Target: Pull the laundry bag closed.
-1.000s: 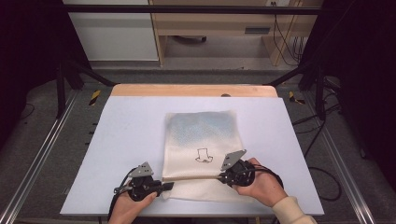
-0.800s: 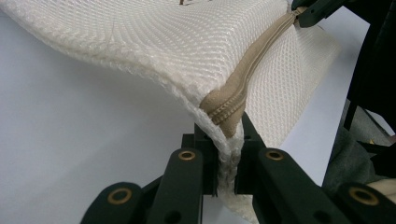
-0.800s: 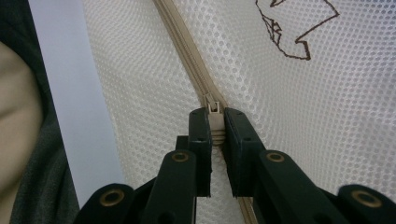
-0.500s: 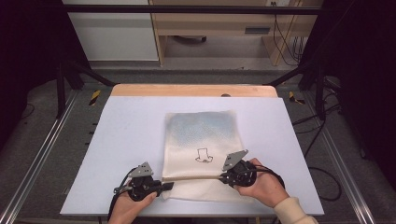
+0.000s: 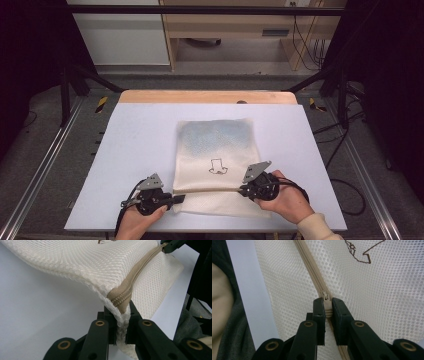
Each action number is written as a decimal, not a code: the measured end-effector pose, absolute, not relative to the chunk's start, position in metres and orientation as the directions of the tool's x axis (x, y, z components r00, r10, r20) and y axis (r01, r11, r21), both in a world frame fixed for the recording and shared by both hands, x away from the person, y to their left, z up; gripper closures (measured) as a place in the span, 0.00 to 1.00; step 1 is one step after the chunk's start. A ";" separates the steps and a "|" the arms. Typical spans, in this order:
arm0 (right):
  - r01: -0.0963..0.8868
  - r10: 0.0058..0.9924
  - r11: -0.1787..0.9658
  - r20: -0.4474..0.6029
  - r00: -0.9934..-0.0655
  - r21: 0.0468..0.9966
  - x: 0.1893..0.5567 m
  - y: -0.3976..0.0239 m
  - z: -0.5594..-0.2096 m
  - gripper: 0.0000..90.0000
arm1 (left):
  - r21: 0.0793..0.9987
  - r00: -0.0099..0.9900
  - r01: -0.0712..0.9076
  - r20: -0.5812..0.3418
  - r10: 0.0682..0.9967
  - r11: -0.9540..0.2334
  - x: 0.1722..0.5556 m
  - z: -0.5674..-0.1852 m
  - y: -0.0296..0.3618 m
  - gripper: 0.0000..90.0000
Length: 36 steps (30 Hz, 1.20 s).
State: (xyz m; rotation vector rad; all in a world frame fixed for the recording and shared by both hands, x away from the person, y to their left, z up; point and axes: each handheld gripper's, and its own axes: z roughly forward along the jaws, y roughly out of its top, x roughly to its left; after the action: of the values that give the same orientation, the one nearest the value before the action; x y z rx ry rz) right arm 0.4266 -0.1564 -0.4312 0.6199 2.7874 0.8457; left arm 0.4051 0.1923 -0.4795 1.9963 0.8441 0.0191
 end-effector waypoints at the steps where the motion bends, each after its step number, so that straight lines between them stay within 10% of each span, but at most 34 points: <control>1: 0.342 0.434 0.750 -0.031 -0.900 0.566 0.427 -0.157 -0.431 0.91 | 0.768 0.763 0.552 -0.309 0.567 -0.325 0.405 -0.479 0.192 0.93; 36: 0.352 0.450 0.734 -0.027 -0.893 0.580 0.425 -0.166 -0.434 0.91 | 0.768 0.761 0.552 -0.305 0.572 -0.325 0.404 -0.479 0.193 0.93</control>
State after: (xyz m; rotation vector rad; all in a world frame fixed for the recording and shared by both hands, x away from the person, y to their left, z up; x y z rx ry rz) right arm 0.4247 -0.1656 -0.4337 0.6457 2.7687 0.8761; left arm 0.4044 0.1929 -0.4793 1.9967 0.8472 0.0271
